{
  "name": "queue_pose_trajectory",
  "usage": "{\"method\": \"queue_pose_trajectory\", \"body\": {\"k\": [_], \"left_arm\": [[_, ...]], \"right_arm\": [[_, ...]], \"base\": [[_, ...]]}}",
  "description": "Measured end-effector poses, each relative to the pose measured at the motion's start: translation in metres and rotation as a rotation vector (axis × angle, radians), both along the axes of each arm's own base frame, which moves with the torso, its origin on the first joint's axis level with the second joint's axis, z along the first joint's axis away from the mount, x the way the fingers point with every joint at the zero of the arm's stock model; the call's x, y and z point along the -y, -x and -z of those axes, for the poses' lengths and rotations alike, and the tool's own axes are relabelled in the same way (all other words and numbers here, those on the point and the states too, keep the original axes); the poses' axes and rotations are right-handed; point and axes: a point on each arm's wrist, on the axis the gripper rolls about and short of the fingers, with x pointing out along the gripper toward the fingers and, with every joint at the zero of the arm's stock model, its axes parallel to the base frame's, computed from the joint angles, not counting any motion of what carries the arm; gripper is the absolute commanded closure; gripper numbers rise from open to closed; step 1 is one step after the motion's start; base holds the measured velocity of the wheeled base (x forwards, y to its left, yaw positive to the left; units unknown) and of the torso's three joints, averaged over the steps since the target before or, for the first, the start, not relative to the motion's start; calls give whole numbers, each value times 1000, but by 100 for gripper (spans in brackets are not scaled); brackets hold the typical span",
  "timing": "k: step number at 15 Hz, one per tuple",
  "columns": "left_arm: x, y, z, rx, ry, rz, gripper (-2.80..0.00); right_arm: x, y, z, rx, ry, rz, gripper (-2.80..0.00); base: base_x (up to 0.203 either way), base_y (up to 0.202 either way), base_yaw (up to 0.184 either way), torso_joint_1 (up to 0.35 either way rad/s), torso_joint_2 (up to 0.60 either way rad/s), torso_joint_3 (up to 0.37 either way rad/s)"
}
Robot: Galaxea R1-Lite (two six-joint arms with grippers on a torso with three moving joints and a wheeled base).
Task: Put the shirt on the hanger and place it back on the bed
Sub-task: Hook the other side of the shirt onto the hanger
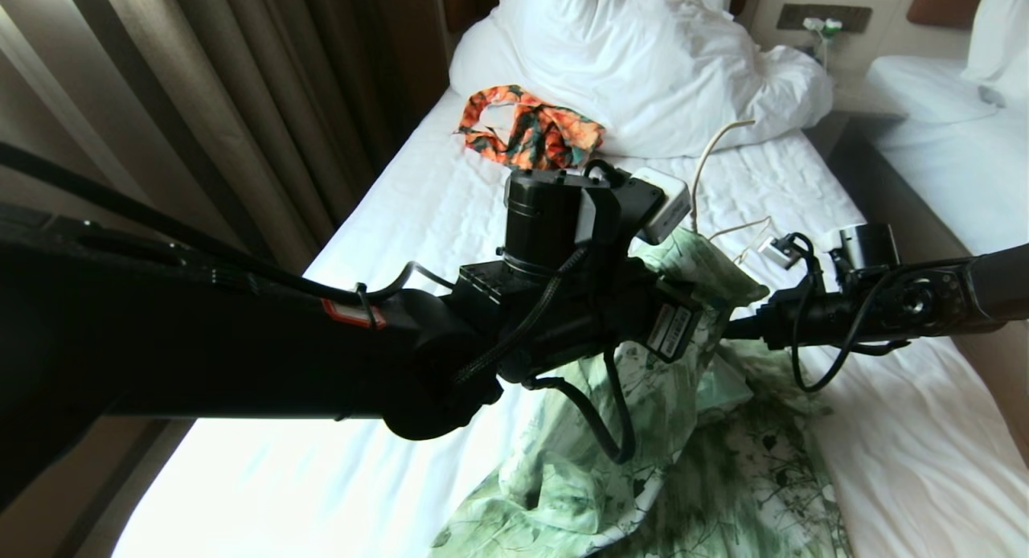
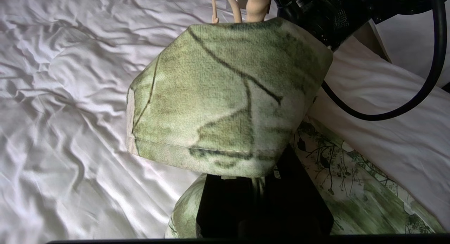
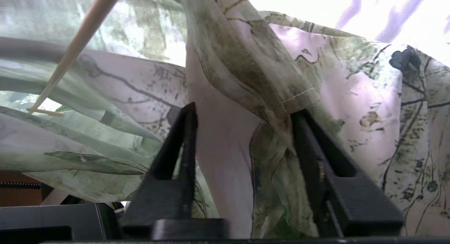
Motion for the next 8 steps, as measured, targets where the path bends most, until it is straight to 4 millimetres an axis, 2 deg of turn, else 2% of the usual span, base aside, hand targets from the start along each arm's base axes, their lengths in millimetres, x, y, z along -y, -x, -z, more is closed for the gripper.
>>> {"method": "queue_pose_trajectory", "body": {"k": [3, 4, 5, 8], "left_arm": [[0, 0, 0, 1, 1, 0, 0], [0, 0, 0, 1, 1, 0, 0], [0, 0, 0, 0, 0, 0, 0], [0, 0, 1, -1, -1, 1, 0]], "right_arm": [[-3, 1, 0, -12, -5, -3, -280], [-4, 1, -1, -13, -7, -4, -78], [-4, 1, -1, -14, -9, -4, 0], [-5, 2, -3, -24, -16, 0, 0]], "base": [[0, 0, 0, 0, 0, 0], [0, 0, 0, 0, 0, 0], [0, 0, 0, 0, 0, 0], [0, 0, 0, 0, 0, 0]]}}
